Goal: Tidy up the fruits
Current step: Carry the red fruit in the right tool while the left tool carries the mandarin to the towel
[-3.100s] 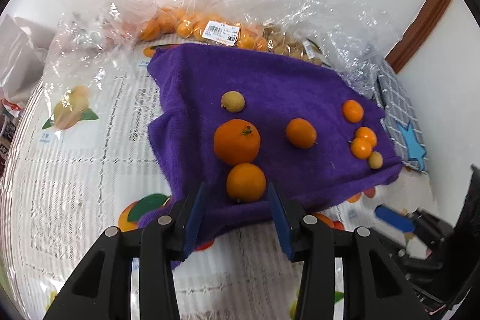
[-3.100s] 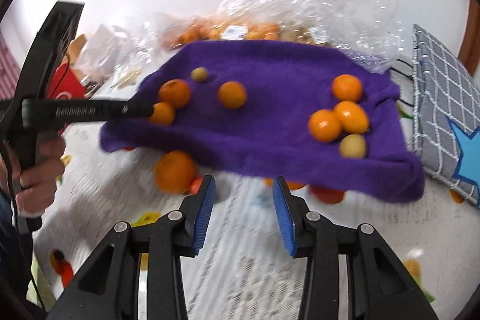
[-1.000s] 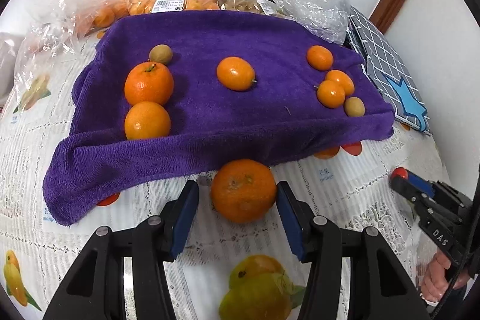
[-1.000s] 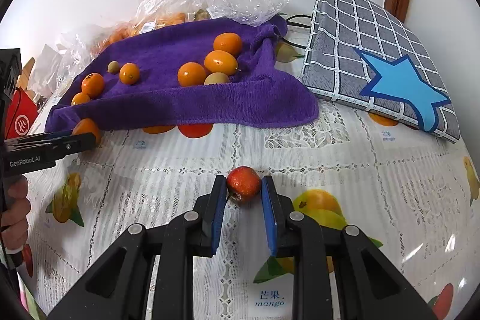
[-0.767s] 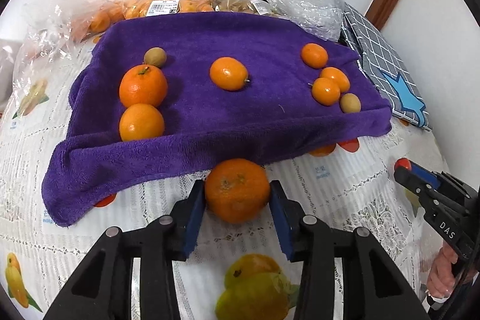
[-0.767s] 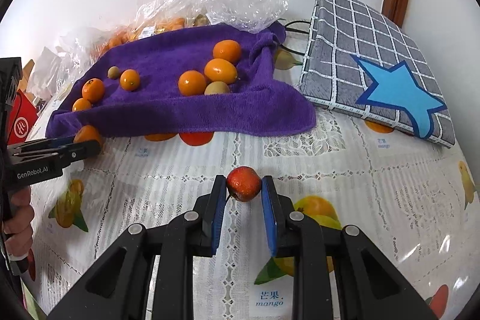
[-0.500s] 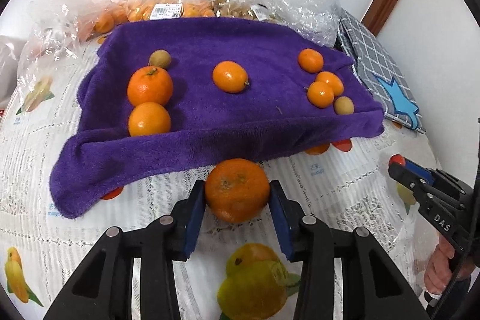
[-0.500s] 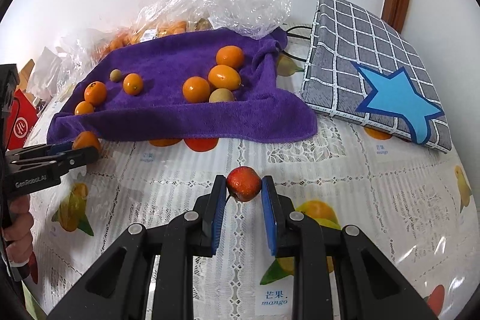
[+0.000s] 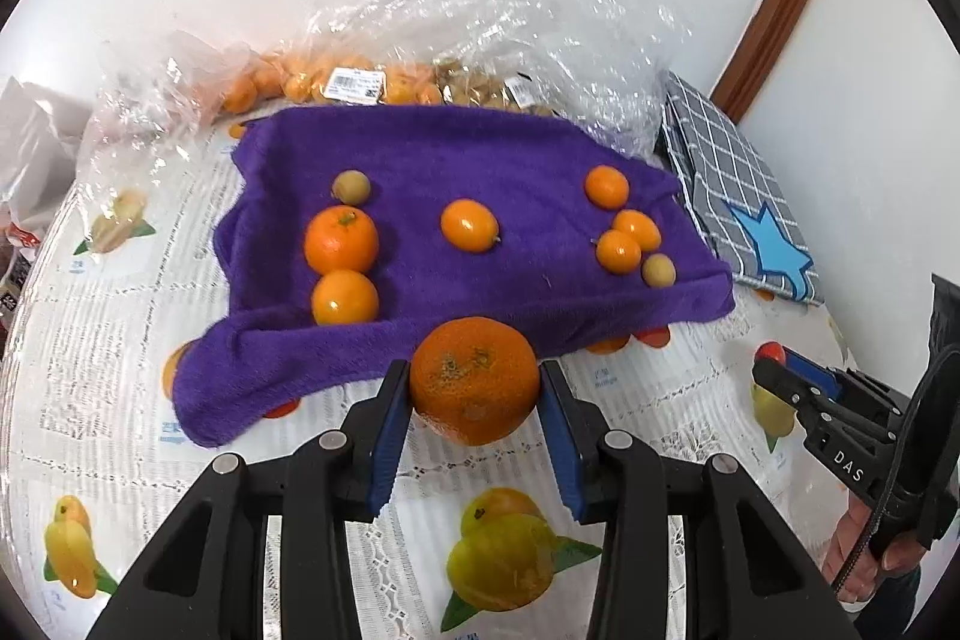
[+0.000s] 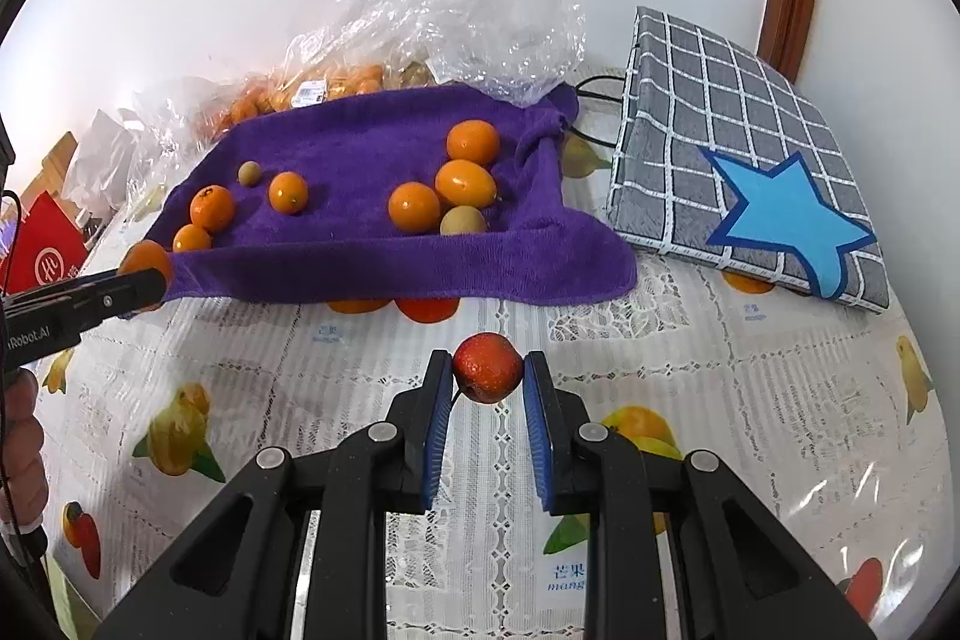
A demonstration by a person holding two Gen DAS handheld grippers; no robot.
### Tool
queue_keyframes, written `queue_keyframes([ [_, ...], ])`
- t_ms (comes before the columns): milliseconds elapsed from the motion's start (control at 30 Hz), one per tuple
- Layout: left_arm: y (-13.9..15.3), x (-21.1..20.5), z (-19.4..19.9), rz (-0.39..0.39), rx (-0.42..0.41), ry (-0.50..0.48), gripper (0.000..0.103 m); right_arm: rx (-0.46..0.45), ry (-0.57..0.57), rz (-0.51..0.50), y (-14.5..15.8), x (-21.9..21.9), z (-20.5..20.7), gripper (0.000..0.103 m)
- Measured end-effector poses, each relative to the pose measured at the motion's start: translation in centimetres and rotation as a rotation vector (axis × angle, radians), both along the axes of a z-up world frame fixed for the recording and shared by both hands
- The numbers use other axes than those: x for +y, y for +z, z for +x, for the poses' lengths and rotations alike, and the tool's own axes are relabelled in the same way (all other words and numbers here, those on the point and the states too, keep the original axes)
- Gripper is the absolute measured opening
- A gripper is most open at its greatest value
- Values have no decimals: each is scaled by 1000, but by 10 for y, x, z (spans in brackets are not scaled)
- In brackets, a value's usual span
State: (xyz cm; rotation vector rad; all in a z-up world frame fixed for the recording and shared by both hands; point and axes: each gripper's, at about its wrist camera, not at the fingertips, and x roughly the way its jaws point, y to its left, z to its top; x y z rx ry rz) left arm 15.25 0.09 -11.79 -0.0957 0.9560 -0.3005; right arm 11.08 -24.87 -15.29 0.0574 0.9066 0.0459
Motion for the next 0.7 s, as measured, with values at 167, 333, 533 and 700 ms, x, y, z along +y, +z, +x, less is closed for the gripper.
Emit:
queue_keyframes([
  [167, 11, 5, 0, -6, -23, 11, 40, -22, -9, 4, 11, -2, -2, 24],
  [333, 22, 12, 4, -13, -41, 25, 40, -38, -15, 4, 19, -4, 0, 24],
  [533, 31, 27, 13, -22, -59, 55, 40, -57, -15, 3, 28, -3, 7, 24],
  [700, 34, 44, 26, -10, -58, 89, 40, -75, 0, -7, 35, 1, 21, 24],
])
